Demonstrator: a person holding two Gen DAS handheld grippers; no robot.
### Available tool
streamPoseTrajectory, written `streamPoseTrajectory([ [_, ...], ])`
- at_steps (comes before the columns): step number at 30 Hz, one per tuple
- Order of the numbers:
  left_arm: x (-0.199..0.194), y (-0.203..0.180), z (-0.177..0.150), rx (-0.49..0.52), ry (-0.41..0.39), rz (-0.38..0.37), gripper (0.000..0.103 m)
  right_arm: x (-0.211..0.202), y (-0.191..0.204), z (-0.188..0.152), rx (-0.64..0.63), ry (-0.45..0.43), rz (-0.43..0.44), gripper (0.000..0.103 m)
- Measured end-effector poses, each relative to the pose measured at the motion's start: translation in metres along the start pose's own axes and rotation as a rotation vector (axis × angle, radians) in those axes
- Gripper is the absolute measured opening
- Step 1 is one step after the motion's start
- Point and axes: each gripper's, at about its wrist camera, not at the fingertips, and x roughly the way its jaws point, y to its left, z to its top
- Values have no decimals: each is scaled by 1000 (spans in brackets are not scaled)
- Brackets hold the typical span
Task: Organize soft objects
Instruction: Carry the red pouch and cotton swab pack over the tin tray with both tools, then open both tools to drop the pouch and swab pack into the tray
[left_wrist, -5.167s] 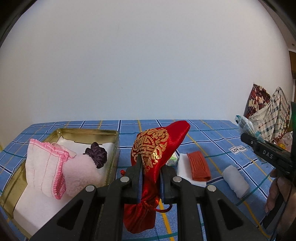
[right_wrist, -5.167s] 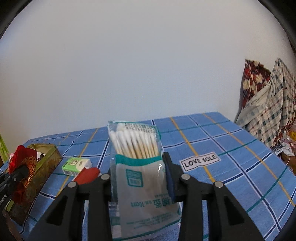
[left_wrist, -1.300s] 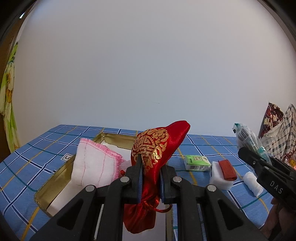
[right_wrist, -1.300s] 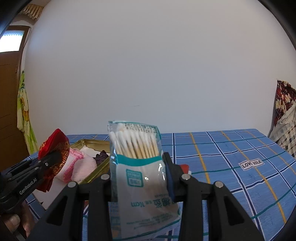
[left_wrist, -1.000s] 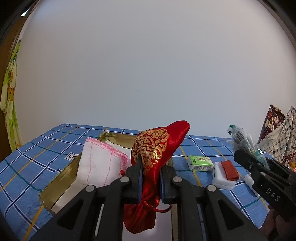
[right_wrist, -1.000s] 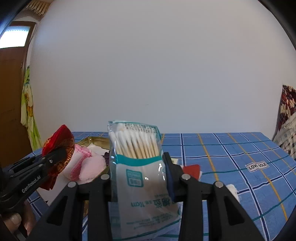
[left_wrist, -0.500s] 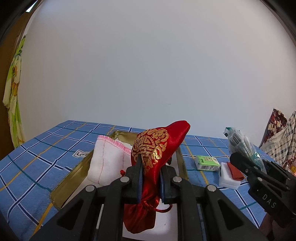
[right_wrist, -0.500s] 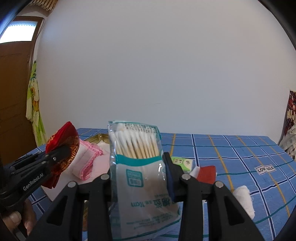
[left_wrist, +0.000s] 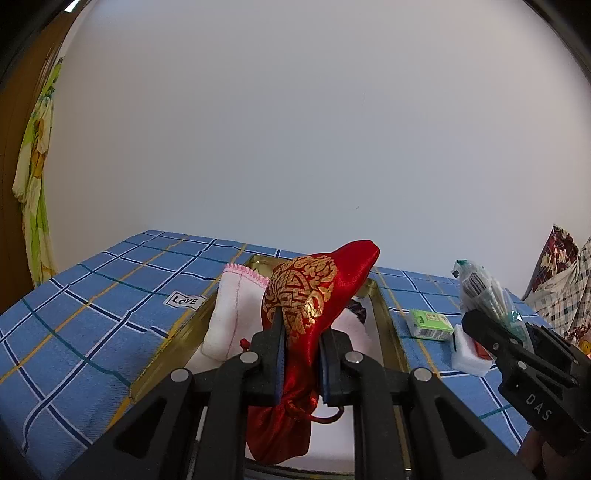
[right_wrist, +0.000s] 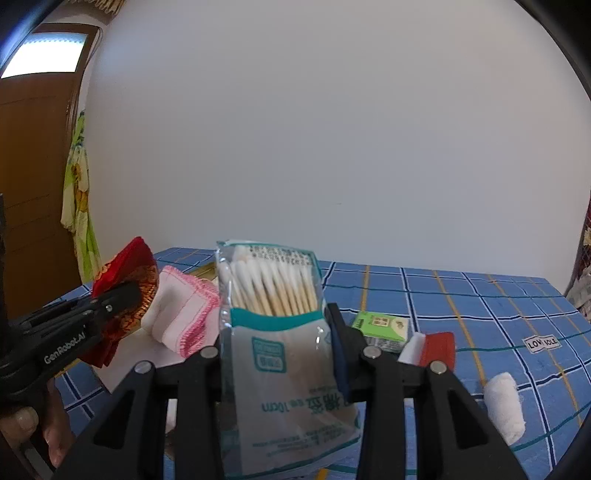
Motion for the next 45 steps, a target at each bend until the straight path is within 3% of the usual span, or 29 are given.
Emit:
streamPoseTrajectory([
  [10,5,22,20,44,32,20,15,22,5,3,14,75,98,38],
  [18,31,41,38,48,144,-10,15,53,11,19,22,144,139,38],
  [33,88,53,79,62,302,-6,15,124,21,47,0,248,98,38],
  [37,107,51,89,90,315,15,16,138,18,50,8,261,95,40],
  [39,118,51,89,83,342,-14,18,146,20,50,18,275,109,44],
  [42,127,53,85,77,378,-30,28,142,16,48,60,265,148,73],
  [43,126,56,83,70,375,-39,40,139,15,47,68,257,155,84],
  [44,125,58,83,65,370,-34,59,133,14,47,76,242,155,89],
  [45,123,60,82,57,359,-23,68,125,13,46,78,228,156,90],
])
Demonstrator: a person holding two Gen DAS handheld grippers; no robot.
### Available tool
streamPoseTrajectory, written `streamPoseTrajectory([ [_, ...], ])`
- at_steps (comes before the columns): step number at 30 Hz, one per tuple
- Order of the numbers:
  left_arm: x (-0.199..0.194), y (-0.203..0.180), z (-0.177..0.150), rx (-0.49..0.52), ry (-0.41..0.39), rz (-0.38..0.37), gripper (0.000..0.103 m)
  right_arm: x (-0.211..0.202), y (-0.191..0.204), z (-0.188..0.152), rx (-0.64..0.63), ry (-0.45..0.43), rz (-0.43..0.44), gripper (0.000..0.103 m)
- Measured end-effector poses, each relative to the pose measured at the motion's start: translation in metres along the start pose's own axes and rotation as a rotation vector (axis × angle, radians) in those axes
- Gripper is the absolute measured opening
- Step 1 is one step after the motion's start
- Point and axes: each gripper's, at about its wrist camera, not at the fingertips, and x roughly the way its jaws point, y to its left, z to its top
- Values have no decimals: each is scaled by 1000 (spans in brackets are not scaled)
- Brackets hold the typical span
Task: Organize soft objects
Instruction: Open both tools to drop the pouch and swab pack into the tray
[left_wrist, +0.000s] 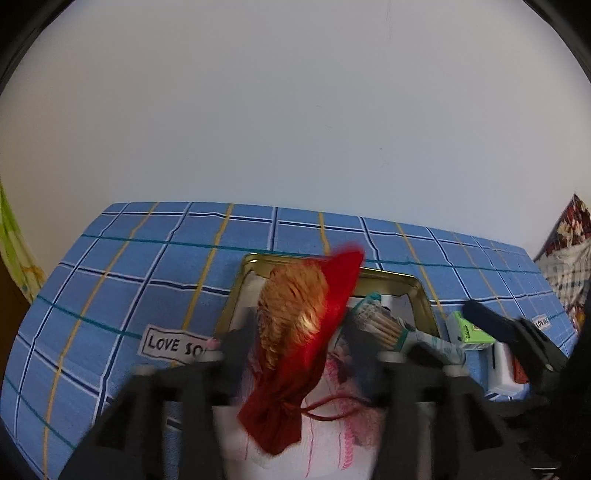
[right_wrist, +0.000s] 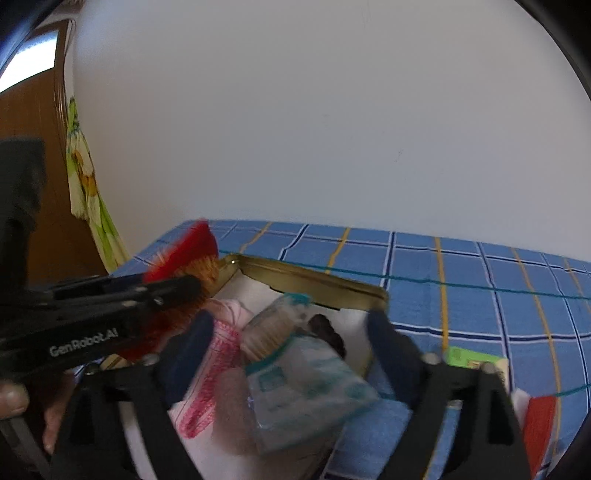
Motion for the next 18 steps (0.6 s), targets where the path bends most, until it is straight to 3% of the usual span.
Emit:
streamPoseTrajectory([
  [1,-5,3,-2,-10,-21,6,79,-5,0,-2,-3,-5,6,90],
  [2,-11,5,-4,-17,-47,11,82,-12,0,-5,-9,-7,12,90],
  [11,-43,-16,-22,33,-113,-11,83,-83,-34,-37,35,-76,-19,95],
  [18,-54,-61,-50,87,-114,-92,83,-136,-76,-64,60,-132,-198,99],
])
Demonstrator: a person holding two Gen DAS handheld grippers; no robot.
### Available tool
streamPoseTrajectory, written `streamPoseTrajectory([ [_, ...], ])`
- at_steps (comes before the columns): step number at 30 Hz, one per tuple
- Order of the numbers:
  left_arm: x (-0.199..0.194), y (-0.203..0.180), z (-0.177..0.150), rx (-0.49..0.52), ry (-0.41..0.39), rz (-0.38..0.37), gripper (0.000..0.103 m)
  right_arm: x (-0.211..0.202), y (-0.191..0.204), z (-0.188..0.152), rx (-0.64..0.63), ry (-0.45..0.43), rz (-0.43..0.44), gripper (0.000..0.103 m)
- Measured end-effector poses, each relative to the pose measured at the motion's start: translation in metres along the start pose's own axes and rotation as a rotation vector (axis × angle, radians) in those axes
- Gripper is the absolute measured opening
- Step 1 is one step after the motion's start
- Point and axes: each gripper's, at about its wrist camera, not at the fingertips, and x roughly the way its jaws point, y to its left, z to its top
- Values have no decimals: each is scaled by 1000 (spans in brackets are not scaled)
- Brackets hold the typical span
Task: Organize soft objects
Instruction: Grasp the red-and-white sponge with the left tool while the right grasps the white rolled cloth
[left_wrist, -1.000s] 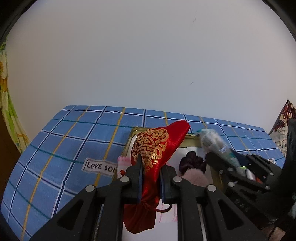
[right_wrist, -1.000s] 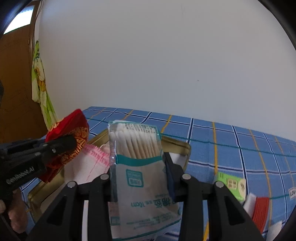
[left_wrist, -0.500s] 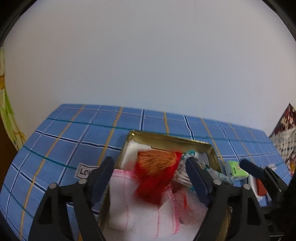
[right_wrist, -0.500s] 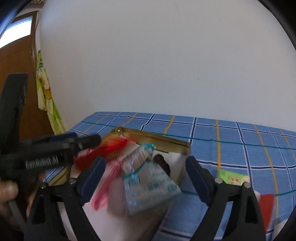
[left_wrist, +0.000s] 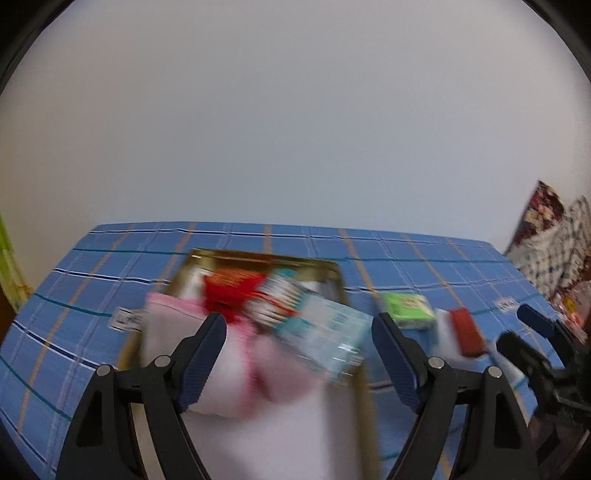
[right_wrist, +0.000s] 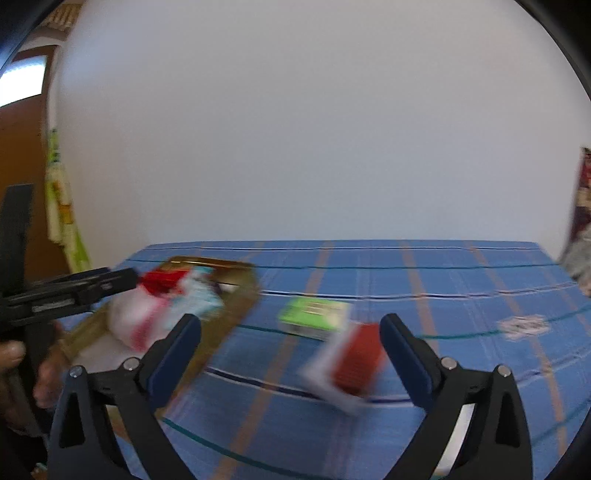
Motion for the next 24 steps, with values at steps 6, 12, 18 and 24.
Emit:
streamPoseTrajectory([
  [6,3,-50,-13,64,17,-54,83,-16,-59,-12,72,20,-167,99],
  [12,24,-91,-28,114,83,-93,83,-11,-90,-19,121,70,-229,97],
  [18,39,-113,-32,139,113,-104,83,-5,-96,-20,118,157,-208,85],
  [24,52,-111,-34,119,123,-59,83,14,-97,-27,116,248,-179,77],
])
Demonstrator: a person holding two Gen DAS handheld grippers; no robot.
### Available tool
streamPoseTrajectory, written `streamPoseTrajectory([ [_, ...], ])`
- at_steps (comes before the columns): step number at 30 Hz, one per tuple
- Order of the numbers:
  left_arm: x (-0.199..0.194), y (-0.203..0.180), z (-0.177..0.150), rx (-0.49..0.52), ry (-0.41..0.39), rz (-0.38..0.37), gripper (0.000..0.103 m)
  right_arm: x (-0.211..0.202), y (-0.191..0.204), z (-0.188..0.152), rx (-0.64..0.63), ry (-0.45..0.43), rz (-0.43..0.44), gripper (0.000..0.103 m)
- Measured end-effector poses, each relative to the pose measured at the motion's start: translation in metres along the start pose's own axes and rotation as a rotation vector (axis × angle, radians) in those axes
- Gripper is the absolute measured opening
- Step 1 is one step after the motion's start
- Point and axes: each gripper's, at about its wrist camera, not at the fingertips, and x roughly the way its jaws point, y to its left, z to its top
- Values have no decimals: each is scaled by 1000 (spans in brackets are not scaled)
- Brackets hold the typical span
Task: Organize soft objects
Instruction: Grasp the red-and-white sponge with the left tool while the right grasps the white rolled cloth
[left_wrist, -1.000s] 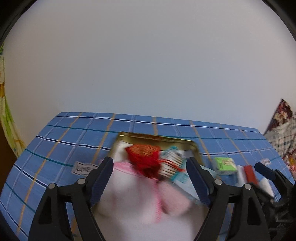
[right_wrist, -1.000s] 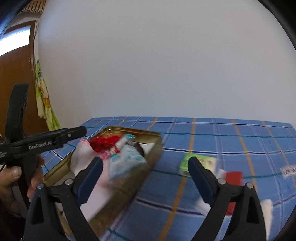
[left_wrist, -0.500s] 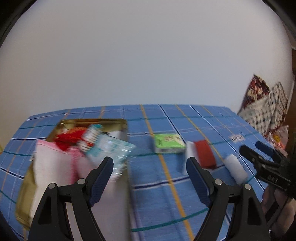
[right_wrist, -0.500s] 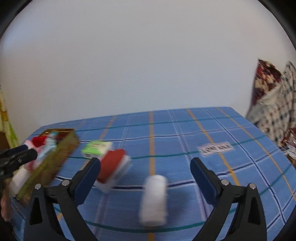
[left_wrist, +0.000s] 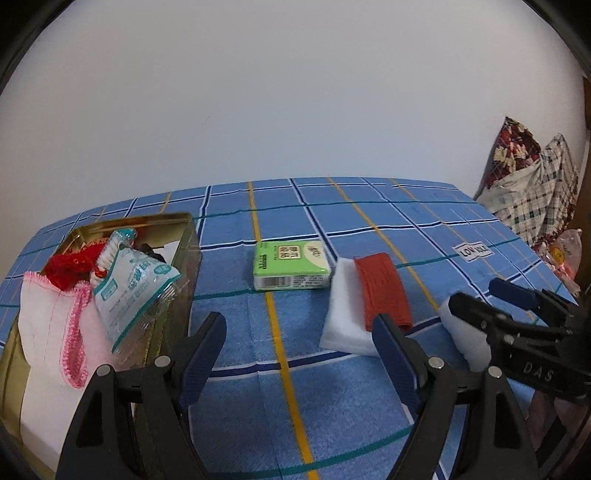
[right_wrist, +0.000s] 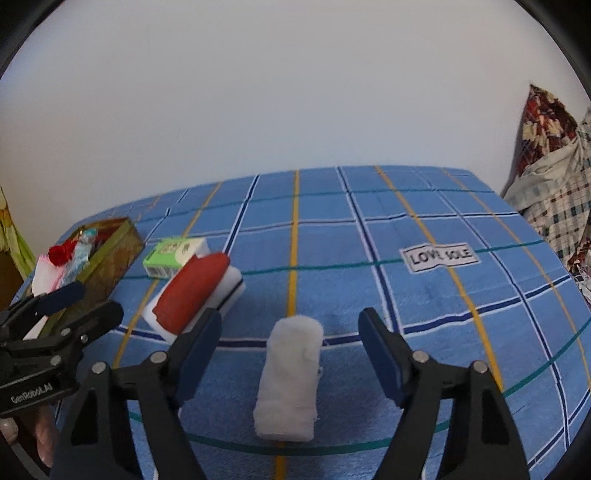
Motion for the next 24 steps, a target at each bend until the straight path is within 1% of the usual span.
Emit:
streamPoseTrajectory([
  [3,4,1,0,-4,5,8,83,15,3,-1,-20,73,-9,76],
  [4,5,1,0,-3,7,9,83,20,3,-2,-25,100,-6,69],
  [5,5,1,0,-2,9,11,83,24,3,-2,-25,122,-13,57],
  [6,4,0,0,-1,8,8,83,26,3,-3,-24,137,-23,50],
  [7,4,-1,0,0,7,4,83,29,2,-3,-23,150,-27,33],
  [8,3,-2,1,3,6,1,83,31,3,-4,-24,161,-27,31],
  [12,4,-11,3,23,2,-14,83,29,3,-4,-30,155,-32,29],
  [16,9,-18,4,33,13,-27,83,23,0,-2,-20,125,-34,29],
  [19,13,-25,7,48,20,-36,83,21,-8,1,18,120,-32,29],
  [22,15,-34,11,74,12,-39,83,13,-18,5,33,81,-73,29],
  [24,18,-39,13,86,13,-40,83,11,-27,7,58,77,-75,29],
])
